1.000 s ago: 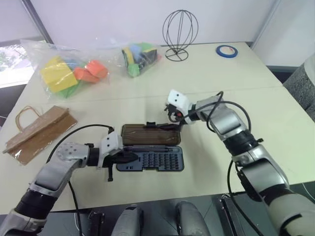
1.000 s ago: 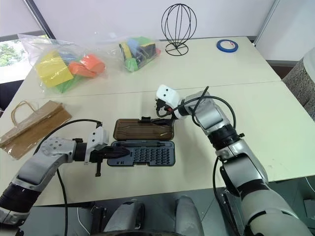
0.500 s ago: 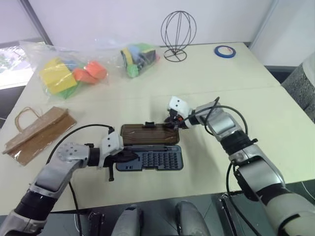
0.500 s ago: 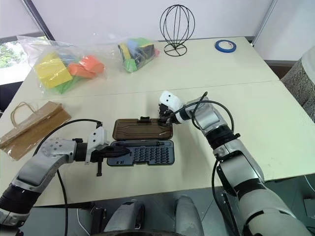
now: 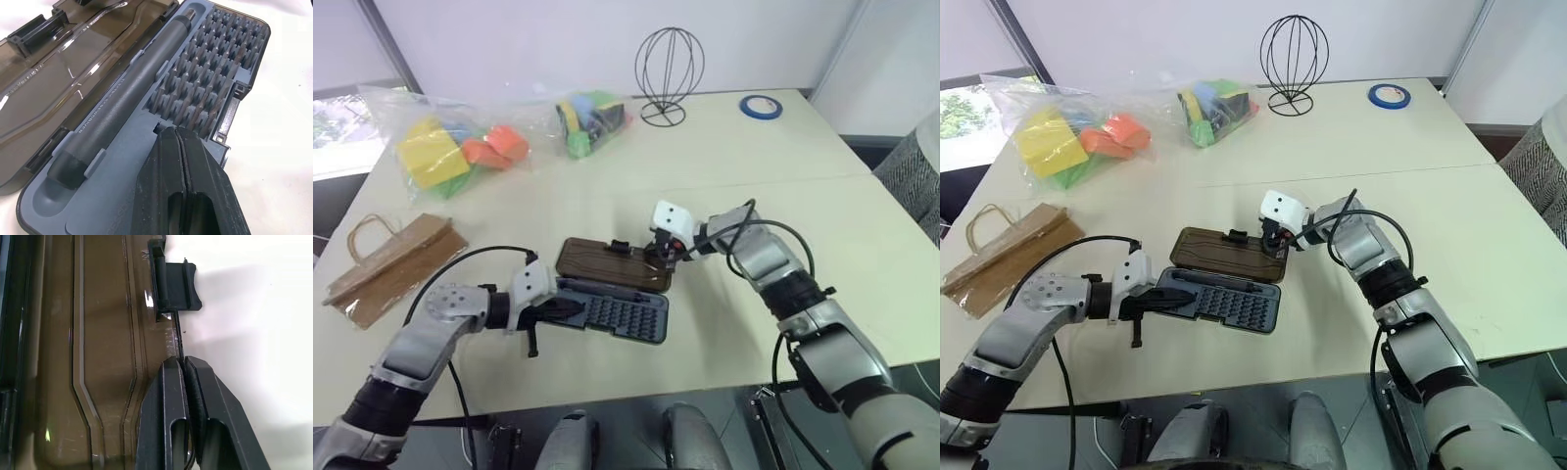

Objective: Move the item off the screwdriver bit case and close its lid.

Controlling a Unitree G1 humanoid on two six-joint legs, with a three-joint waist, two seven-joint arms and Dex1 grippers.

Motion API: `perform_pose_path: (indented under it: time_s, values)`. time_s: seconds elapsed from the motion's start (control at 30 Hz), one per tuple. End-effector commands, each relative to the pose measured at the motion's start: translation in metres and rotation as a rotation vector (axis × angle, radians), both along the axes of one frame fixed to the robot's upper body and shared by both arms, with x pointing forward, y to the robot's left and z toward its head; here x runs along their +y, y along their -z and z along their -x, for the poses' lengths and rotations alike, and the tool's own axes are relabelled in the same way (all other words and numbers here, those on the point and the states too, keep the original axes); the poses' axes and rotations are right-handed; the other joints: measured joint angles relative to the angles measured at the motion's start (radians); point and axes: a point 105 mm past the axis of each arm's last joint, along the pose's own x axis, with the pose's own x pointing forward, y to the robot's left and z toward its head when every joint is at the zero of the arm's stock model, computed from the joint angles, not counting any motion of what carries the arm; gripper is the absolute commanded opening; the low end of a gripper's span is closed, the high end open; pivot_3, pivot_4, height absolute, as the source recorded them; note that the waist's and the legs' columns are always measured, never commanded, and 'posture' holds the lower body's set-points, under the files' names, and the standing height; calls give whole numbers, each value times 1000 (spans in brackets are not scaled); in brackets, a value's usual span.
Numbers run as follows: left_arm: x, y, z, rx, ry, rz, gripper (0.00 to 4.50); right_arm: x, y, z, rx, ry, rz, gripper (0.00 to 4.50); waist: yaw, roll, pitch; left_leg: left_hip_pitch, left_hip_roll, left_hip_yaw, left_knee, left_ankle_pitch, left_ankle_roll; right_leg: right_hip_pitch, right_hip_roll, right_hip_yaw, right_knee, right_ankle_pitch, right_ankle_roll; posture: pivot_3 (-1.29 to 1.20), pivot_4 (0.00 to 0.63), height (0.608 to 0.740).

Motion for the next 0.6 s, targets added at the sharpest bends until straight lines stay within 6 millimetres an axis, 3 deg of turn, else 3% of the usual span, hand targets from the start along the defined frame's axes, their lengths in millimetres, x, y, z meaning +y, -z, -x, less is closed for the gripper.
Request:
perform_pose_path:
  time_s: [0.03, 0.17, 0.27, 0.43, 0.6]
  values:
    - [2, 6, -2, 32, -31, -7, 0, 11, -39, 2, -256, -100, 18, 22, 0, 0, 0, 0, 0, 0, 0, 0, 0, 0, 0, 0, 0, 0, 0, 0, 150, 740]
    - [3, 6, -2, 31, -37, -12, 0, 17, -71, 15, -414, -165, -33, 22, 0, 0, 0, 0, 0, 0, 0, 0, 0, 0, 0, 0, 0, 0, 0, 0, 150, 740]
    - [5, 4, -5, 26, -49, -8, 0, 17, -80, 26, -481, -190, -52, 22, 3, 0, 0, -1, 0, 0, 0, 0, 0, 0, 0, 0, -1, 0, 0, 0, 150, 740]
    - [4, -3, -12, 25, -79, 44, 0, 15, -78, 39, -556, -211, -43, 22, 6, 0, 0, -1, 0, 0, 0, 0, 0, 0, 0, 0, -1, 0, 0, 0, 150, 740]
    - [-4, -28, -23, 46, -120, 191, 0, 17, -72, 43, -607, -233, -31, 22, 3, -1, 1, -2, 0, 0, 0, 0, 1, -1, 0, 0, -2, 0, 0, 0, 150, 740]
